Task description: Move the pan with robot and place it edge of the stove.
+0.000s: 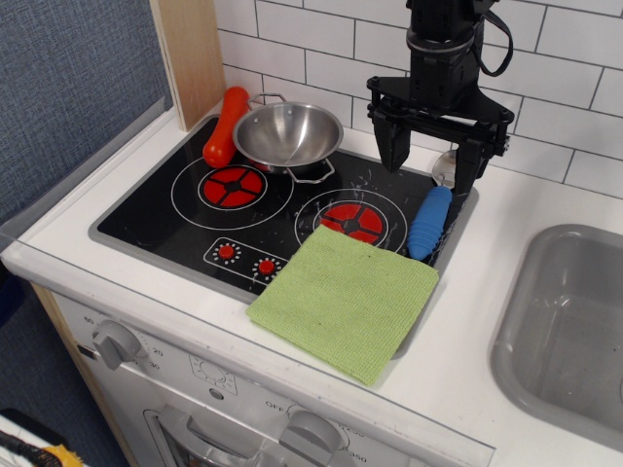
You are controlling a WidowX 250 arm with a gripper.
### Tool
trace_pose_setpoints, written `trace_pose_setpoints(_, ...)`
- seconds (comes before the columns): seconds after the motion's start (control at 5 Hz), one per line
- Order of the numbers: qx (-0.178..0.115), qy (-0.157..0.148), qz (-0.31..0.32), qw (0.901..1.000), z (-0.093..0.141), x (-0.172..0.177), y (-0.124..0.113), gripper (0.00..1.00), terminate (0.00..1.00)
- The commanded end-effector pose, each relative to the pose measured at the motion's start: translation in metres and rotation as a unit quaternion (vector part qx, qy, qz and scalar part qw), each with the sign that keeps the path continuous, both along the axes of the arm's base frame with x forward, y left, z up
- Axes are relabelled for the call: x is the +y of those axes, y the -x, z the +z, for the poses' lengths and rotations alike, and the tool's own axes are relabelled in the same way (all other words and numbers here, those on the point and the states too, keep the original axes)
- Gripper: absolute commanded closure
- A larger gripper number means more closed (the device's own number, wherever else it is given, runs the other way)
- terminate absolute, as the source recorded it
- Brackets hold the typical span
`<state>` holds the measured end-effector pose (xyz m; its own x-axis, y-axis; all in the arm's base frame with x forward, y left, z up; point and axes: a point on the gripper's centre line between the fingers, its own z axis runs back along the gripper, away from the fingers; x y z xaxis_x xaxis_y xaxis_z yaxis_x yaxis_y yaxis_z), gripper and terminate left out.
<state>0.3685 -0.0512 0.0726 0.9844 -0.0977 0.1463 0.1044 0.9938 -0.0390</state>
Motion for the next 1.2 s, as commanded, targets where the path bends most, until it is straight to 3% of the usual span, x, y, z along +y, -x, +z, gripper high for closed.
trace_pose_setpoints(0.0, 0.0, 0.0, 0.0, 1.0, 0.0, 0.0, 0.0, 0.0, 0.0)
trace_pose_setpoints(0.2, -0.006, 0.003, 0.046, 0.9989, 0.009, 0.024, -0.023, 0.0, 0.0)
trace_pose_setpoints(0.6, -0.012, -0.021, 0.123, 0.9921, 0.026, 0.093, -0.05, 0.0, 0.0)
trace_pose_setpoints(1.0, 0.011, -0.04, 0.146, 0.9884, 0.006, 0.114, -0.054, 0.0, 0.0)
